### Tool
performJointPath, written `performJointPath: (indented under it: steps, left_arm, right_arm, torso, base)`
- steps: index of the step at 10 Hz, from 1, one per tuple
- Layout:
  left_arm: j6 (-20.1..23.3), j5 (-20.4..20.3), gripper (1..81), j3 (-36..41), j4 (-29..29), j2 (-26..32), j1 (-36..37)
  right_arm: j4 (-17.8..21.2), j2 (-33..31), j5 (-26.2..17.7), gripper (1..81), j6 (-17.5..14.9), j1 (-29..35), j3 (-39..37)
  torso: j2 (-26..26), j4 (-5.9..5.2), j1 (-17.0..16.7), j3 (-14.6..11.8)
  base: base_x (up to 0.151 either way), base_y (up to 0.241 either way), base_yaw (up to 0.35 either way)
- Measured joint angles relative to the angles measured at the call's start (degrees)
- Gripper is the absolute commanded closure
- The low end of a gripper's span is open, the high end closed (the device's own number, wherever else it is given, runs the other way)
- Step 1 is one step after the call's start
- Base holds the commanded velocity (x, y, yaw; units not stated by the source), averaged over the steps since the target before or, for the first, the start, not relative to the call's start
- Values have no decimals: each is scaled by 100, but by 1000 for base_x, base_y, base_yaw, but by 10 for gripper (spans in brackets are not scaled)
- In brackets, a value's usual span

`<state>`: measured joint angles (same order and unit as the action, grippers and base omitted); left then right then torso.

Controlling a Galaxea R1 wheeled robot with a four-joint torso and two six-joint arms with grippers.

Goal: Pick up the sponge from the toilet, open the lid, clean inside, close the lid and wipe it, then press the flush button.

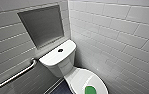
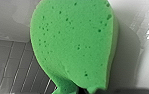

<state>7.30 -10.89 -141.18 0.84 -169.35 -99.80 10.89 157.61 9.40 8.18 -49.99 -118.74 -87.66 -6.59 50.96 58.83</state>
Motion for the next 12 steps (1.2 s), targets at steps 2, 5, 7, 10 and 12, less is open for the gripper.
performJointPath:
  steps: [2, 5, 7, 10, 12]
  left_arm:
    - [0, -2, 10, 0, 0, -2, 0]
    - [13, -7, 10, 0, 6, -30, 2]
    - [18, -18, 10, 0, 6, -61, 2]
    - [18, -55, 10, 157, 54, -5, 35]
    - [18, -57, 10, 566, 105, 182, 121]
  right_arm:
    - [-2, -41, -11, 811, 2, 5, 60]
    - [-17, -594, -163, 811, 0, 33, 717]
    - [-23, -1141, -146, 811, 5, 177, 1625]
    - [-34, -1965, -43, 811, 5, 223, 2744]
    - [-33, -2586, 29, 811, 11, -141, 2822]
  torso:
    - [0, 0, 0, 2]
    - [0, 2, 0, 2]
    - [0, 2, 0, 2]
    - [0, 0, 0, 2]
    - [0, 2, 0, 2]
  base:
    - [0, 0, 0]
    - [0, 0, 0]
    - [0, 0, 0]
    - [0, 0, 0]
    - [0, 0, 0]
